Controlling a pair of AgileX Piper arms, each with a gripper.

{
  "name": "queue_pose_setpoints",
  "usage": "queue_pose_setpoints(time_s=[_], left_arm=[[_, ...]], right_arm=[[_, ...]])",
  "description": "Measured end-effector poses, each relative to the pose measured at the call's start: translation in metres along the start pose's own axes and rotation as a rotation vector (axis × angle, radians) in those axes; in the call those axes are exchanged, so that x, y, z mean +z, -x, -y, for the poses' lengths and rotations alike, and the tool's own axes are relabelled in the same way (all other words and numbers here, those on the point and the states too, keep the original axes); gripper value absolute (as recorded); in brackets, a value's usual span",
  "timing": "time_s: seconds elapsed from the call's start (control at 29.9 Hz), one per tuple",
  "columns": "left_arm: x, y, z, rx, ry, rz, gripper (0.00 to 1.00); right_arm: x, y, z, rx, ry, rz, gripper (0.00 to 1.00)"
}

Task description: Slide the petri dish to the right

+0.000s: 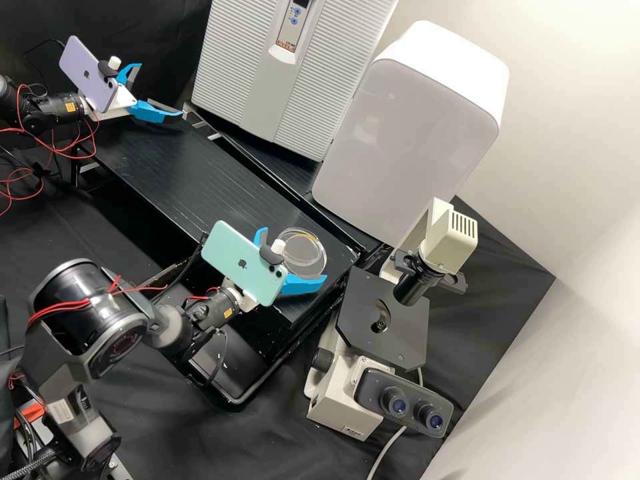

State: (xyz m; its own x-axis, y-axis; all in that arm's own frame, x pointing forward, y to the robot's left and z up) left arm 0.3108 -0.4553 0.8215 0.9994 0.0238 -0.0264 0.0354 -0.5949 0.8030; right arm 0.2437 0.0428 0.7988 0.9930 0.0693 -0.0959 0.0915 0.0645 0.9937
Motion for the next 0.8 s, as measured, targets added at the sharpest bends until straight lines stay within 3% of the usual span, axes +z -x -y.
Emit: queue_pose_setpoints(time_s=[0.4,0.57,0.8], left_arm=[[0.000,0.000,0.0000,0.000,0.000,0.000,1.00],[0.000,0.000,0.0000,0.000,0.000,0.000,1.00],[0.000,0.000,0.0000,0.000,0.000,0.000,1.00]], right_arm=[[-0.008,0.007,0.008,-0.034,-0.008,-0.034,1.00],[-0.005,0.006,0.011,-0.045,-0.037,-0.018,1.00],[0.001,0.004,0.011,-0.046,-0.046,0.008,1.00]])
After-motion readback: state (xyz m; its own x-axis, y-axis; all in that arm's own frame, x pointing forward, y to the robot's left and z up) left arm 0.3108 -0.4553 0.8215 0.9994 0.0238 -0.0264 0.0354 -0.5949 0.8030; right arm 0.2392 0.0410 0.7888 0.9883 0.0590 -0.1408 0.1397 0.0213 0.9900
